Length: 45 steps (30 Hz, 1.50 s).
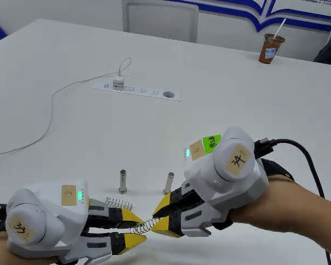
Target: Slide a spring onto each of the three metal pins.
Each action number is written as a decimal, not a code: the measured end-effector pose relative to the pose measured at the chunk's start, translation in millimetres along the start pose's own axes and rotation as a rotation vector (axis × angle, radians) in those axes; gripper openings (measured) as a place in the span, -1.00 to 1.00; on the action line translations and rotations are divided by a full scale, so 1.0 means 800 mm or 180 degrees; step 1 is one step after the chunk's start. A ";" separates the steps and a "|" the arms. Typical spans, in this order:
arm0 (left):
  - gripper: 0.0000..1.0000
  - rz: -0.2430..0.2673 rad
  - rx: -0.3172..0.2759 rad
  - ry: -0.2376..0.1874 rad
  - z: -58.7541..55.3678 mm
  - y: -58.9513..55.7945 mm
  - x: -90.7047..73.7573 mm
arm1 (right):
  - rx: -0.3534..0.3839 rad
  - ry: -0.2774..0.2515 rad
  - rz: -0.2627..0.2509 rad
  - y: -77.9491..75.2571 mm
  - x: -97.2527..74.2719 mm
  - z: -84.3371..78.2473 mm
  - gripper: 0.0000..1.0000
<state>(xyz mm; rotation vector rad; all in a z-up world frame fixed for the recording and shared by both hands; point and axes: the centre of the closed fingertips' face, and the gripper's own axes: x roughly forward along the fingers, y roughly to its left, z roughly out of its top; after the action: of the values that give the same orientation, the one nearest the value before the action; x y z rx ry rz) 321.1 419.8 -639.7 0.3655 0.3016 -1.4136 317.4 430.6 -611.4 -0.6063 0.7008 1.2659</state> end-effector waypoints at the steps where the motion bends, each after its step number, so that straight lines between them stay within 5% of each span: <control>1: -0.77 0.0001 0.0001 -0.0001 0.000 0.000 0.000 | -0.0003 -0.0005 -0.0006 0.000 0.000 0.001 -0.78; 18: -0.78 0.0010 -0.0015 -0.0107 0.010 0.004 0.003 | -0.0055 -0.0230 -0.0055 -0.002 0.003 0.034 -0.77; 45: -0.78 0.0035 -0.0202 -0.0276 0.020 0.009 -0.001 | -0.0034 -0.0304 -0.0112 -0.006 0.004 0.036 -0.76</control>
<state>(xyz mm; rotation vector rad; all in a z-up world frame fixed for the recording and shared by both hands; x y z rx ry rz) 328.2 414.3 -624.5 0.2528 0.2725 -1.4016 326.1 453.3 -594.4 -0.5607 0.6022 1.2583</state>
